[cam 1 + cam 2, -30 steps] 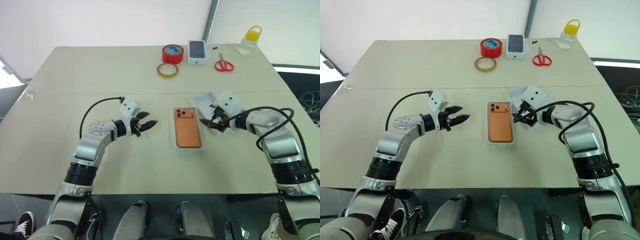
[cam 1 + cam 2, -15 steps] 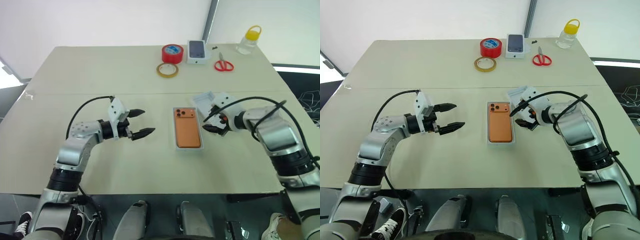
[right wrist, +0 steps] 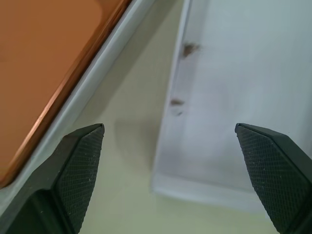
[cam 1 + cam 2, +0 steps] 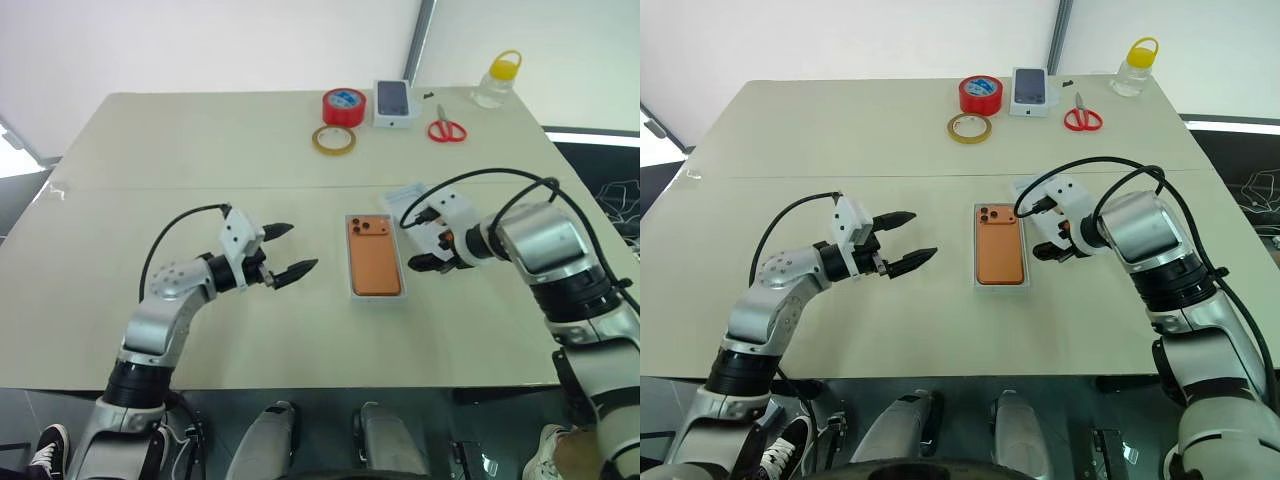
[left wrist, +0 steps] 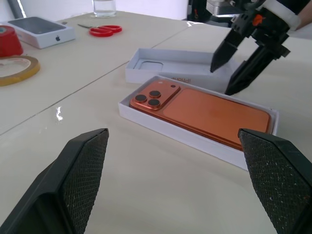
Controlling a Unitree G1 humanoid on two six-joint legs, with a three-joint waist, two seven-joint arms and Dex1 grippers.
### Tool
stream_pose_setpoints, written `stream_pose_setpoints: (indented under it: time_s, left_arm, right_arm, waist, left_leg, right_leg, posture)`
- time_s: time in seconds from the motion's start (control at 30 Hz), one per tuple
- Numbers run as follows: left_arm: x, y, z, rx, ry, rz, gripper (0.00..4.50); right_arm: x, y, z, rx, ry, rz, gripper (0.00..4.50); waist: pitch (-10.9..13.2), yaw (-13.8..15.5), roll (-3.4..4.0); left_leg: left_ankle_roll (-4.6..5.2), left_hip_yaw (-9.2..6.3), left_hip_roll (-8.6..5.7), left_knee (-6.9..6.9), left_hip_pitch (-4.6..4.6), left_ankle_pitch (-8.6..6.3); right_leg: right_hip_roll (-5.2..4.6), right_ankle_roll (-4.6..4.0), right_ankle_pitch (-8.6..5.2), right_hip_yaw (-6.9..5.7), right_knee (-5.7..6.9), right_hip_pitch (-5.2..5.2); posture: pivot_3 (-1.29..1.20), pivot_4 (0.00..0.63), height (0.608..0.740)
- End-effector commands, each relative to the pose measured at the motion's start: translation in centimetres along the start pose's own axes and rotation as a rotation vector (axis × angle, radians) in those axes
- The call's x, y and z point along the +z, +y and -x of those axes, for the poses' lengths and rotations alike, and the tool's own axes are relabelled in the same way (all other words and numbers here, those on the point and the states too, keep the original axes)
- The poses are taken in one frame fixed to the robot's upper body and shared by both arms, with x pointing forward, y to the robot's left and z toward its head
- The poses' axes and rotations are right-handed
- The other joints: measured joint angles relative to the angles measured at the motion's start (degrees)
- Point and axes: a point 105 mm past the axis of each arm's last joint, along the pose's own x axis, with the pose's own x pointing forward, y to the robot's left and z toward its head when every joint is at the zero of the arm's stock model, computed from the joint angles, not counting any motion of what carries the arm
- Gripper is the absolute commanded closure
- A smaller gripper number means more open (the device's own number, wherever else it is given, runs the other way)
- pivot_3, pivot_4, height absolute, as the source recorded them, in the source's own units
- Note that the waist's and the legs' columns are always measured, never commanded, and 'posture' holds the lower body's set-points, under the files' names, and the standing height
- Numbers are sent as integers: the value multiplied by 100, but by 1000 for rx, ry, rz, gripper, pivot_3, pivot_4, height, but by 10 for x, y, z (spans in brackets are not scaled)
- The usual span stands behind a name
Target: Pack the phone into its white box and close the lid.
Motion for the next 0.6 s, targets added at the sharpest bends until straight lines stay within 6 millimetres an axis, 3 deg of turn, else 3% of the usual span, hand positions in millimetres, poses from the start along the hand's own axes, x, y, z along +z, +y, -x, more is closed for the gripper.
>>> stream_pose_setpoints:
  time_s: [0.03, 0.6]
  left_arm:
    - [15, -4, 0, 17, -53, -38, 34]
    - [8, -16, -12, 69, -82, 16, 34]
  right_arm:
    - [18, -4, 12, -50, -44, 21, 0]
    - [12, -13, 2, -94, 37, 32, 0]
  waist:
    - [0, 2, 0]
    - [0, 3, 0]
  left_leg:
    - [0, 0, 0, 0, 0, 0]
    - [2, 2, 0, 0, -1, -1]
  right_leg:
    - [0, 0, 0, -1, 0, 0]
    - [1, 0, 0, -2, 0, 1]
  posture:
    - [0, 150, 740]
    - [0, 150, 740]
